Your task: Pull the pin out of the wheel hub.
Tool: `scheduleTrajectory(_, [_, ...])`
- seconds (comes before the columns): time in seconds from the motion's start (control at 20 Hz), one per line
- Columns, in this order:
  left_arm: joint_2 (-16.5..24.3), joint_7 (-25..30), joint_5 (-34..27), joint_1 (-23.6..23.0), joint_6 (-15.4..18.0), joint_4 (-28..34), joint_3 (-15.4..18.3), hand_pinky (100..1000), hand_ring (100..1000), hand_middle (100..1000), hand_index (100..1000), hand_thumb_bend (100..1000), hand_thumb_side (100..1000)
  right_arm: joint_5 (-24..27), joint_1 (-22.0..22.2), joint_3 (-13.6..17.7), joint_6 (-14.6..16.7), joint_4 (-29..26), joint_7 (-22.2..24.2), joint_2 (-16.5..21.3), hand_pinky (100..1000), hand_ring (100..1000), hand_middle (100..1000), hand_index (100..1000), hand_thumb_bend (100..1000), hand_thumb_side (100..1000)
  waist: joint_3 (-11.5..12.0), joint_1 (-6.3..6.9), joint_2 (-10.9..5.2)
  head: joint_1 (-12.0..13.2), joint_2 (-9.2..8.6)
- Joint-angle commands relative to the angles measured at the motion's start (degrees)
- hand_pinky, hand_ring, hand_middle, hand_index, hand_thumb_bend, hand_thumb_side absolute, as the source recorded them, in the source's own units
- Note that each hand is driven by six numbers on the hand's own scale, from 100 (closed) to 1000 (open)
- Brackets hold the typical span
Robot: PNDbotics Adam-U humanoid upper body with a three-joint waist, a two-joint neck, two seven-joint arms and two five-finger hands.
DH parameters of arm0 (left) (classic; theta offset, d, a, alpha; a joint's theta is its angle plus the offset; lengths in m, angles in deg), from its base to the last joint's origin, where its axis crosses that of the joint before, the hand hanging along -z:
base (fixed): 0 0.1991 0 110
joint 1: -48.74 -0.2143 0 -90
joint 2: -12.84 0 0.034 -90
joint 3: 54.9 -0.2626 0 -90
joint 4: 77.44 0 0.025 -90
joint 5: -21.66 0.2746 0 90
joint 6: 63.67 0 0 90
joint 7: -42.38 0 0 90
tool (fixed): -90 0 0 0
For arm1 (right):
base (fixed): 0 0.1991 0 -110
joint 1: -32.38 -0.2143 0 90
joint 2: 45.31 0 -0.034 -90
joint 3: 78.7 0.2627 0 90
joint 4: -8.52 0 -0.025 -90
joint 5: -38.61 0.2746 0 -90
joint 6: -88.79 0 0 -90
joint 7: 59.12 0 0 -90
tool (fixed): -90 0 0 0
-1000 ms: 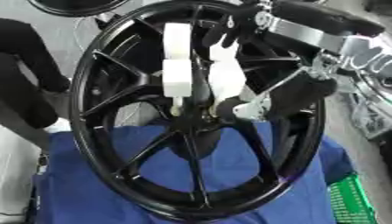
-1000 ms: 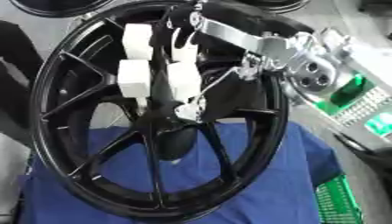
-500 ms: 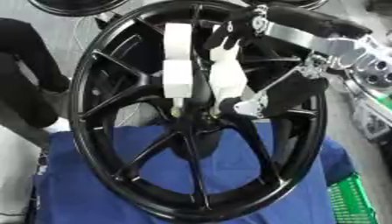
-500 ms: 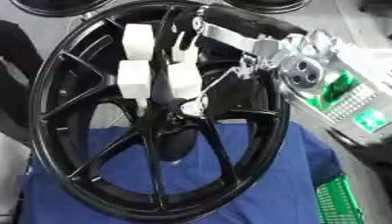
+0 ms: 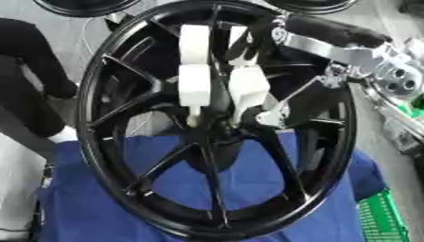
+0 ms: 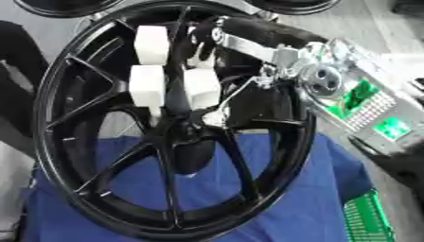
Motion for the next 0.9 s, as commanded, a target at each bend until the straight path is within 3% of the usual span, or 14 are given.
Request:
scheduleTrajectory(0.05, [1.12, 0.16, 0.25, 0.40, 0.08, 0.99, 0.27, 913, 866, 868, 830, 367, 795, -0.10, -0.48, 0.39, 0.49, 0.33, -0.18, 1.35, 786, 768, 742, 782, 448, 138, 0.06, 0.08, -0.86, -0.10, -0.33])
scheduleTrajectory(0.4, [1.03, 0.19, 0.28, 0.37, 0.07, 0.92, 0.28, 913, 866, 868, 830, 366, 797, 0.40, -0.42, 0.18, 0.37, 0.88, -0.75, 1.03, 773, 754, 729, 771, 393, 126, 0.10, 0.03, -0.69, -0.13, -0.30])
scheduleTrajectory(0.45, [1.03, 0.19, 0.28, 0.37, 0.07, 0.92, 0.28, 914, 865, 868, 829, 365, 798, 0.52, -0.43, 0.20, 0.33, 0.88, -0.84, 1.01, 757, 736, 710, 756, 317, 130, 0.10, 0.02, -0.67, -0.12, -0.28])
scheduleTrajectory(0.55, [1.03, 0.21, 0.30, 0.36, 0.05, 0.90, 0.26, 914, 865, 867, 829, 364, 799, 1.37, -0.57, 0.34, -0.06, 0.68, -1.40, 0.89, 752, 727, 701, 748, 261, 111, 0.05, -0.06, -0.63, -0.08, -0.19])
scheduleTrajectory(0.9, [1.12, 0.21, 0.34, 0.35, 0.04, 0.89, 0.30, 914, 864, 867, 829, 363, 799, 2.58, -0.94, 0.12, -0.55, 0.11, -0.81, 0.95, 727, 685, 656, 711, 178, 100, 0.14, -0.17, -0.60, -0.07, 0.06])
